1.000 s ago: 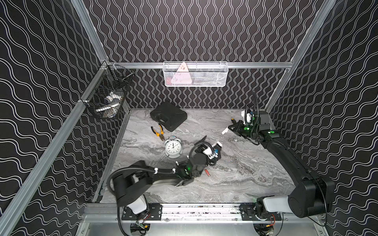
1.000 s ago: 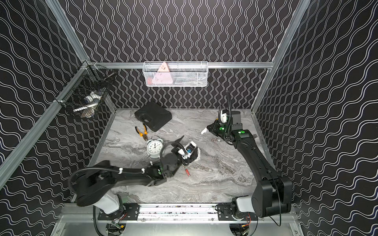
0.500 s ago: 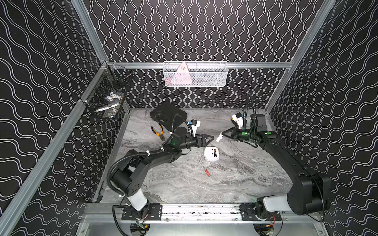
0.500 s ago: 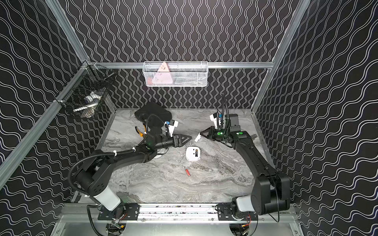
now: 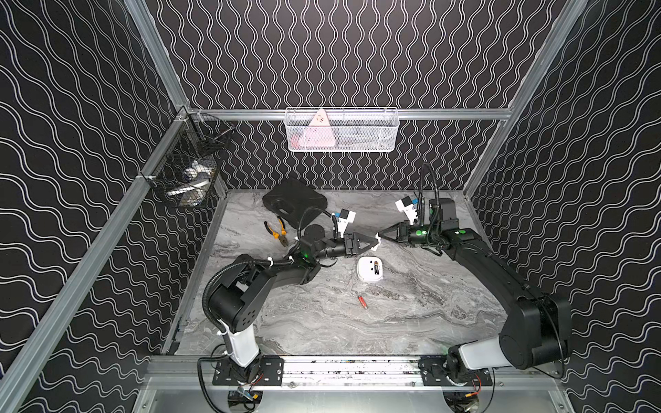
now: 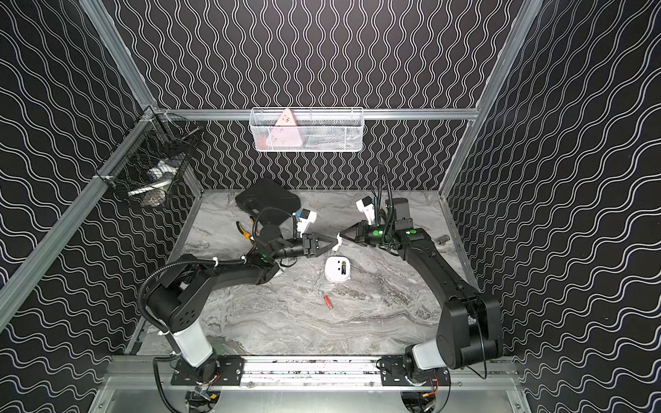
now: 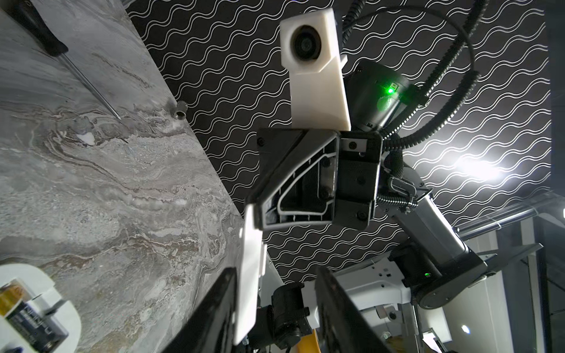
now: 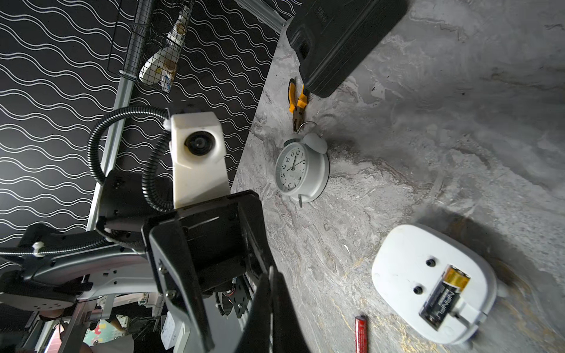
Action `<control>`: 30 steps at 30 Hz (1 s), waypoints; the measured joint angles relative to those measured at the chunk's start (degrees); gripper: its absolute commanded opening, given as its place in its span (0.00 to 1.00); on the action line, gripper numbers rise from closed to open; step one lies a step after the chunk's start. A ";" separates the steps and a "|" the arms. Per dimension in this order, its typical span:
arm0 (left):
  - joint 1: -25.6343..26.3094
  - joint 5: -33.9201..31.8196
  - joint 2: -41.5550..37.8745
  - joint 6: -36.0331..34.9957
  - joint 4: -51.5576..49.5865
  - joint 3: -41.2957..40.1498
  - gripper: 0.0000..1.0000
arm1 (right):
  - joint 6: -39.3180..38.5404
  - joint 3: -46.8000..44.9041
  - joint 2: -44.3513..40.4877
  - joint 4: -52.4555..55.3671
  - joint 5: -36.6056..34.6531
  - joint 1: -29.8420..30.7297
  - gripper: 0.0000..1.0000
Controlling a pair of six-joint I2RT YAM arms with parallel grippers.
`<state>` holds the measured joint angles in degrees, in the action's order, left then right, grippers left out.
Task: Insert the battery into the alarm
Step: Install the cover on the alarm.
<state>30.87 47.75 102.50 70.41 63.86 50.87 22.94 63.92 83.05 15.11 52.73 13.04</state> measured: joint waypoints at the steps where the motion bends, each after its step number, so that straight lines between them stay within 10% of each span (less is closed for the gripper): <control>1: 0.00 0.00 0.13 0.46 0.79 -0.15 0.44 | 0.00 0.09 0.00 -0.02 0.24 0.02 0.00; 10: -0.55 0.00 0.13 1.68 2.27 -1.01 0.39 | 0.04 0.20 -0.44 -0.02 0.70 0.04 0.00; 27: -0.87 0.20 1.73 4.76 6.82 -1.53 0.00 | 0.22 0.22 -0.48 -0.33 2.34 0.00 0.00; 30: -0.92 0.17 2.38 6.08 8.52 -1.53 0.00 | 0.59 0.22 -0.44 -0.72 2.36 0.02 0.18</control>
<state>29.95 47.92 104.88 76.49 72.38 49.34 23.53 64.14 82.61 14.39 55.09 13.06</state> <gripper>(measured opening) 0.065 0.061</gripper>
